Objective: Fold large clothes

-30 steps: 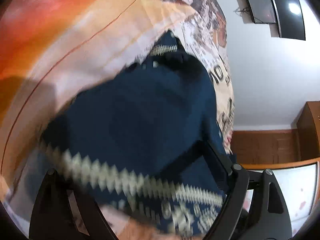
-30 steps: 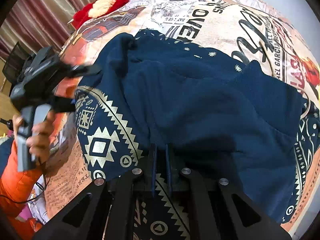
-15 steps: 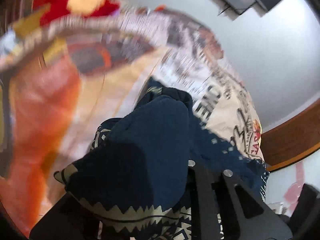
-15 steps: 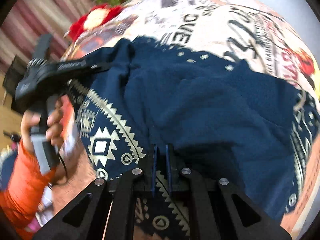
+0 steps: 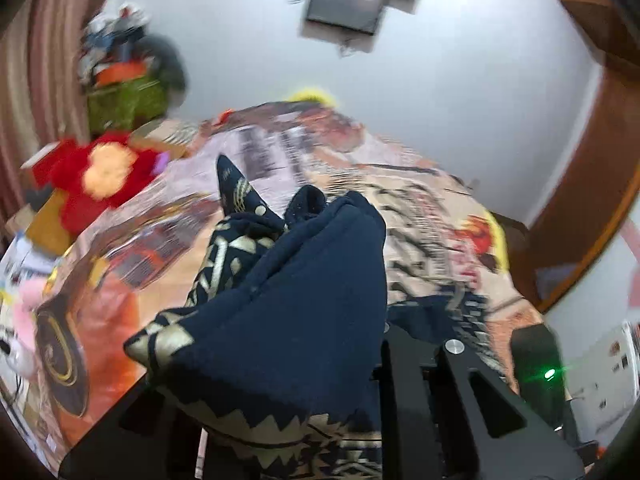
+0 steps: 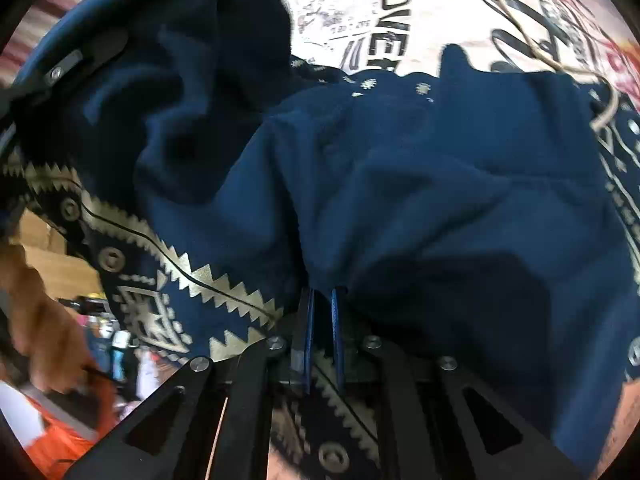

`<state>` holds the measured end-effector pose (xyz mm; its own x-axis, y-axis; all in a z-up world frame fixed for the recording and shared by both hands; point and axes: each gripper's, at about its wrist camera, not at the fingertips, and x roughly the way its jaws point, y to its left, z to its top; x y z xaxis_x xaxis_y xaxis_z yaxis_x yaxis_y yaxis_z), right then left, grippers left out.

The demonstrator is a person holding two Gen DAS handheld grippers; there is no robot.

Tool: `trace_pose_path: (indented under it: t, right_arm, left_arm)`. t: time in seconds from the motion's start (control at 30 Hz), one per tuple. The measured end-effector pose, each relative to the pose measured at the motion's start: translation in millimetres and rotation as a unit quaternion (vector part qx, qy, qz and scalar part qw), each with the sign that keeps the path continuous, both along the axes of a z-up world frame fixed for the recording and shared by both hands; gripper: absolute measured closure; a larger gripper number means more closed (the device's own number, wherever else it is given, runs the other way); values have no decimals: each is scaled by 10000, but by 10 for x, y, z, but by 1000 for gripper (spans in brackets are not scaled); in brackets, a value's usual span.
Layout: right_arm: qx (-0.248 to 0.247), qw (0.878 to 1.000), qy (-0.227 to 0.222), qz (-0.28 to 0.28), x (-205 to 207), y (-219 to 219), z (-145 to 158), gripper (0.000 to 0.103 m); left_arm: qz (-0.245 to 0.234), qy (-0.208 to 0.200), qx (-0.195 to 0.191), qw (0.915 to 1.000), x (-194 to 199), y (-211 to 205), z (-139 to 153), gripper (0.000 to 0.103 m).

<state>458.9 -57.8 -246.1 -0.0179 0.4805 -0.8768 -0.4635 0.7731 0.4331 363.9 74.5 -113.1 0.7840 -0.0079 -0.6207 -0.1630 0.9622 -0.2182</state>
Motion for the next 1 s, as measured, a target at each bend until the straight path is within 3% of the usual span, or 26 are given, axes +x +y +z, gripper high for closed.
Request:
trace_pose_path:
  t: [0.1,0.23,0.37,0.4,0.47,0.53,0.63,0.7,0.77,0.83,0.93,1.0]
  right_arm:
    - [275,9984,-310,-393,-40,-338,278,98]
    - [201,9865,-1246,-1041,-226,-1044,755,98]
    - [261,9700,-1629,-1785,-440,-1808,1045,98]
    - [226,9665,-1672,-1937,-491,-1969,1082,98]
    - [115,9612,-1737,-2139,-560,-2221,1144,98]
    - [13,9581,-1807,-2224,-675,-2347,1172,98]
    - [8,9607,-1800,-2113,-779,-2379,1145,98]
    - [-18,9622,-1785,-2056,-819,-2374,1099,98]
    - [90,9637,-1751,-2012,-760,-2322,1094,98]
    - [293,9644,-1709,-1998,-792,-2326,1102,98]
    - [733,9651,-1588,-1947,-722,-2246,1205,98]
    - [971,9670,-1434,-1869,-630,-2148,1271,98]
  left_arm:
    - [-501,-123,113,9986,16,-426,139,88]
    - [-1403,-132,317,9895,-50,-1128,162,88]
    - [-2337,444,517,9699,-127,-1705,-177,87]
    - [-2574,709,642,9615,-155,-1831,-327,87]
    - [-2767,1046,899,9510,-210,-1948,-556,87]
    - [-2793,1117,1076,9476,-292,-1947,-645,85]
    - [-2899,1136,733,9475,-386,-1770,-529,69]
    - [-3132,1163,364,9418,-502,-1724,-401,44]
    - [-3264,1144,50,9383,-595,-1633,-258,37]
    - [-3249,989,-109,9405,-695,-1525,-56,37]
    - [-2900,560,-33,9554,-758,-1269,200,35]
    - [-2554,265,129,9664,-744,-1074,291,24]
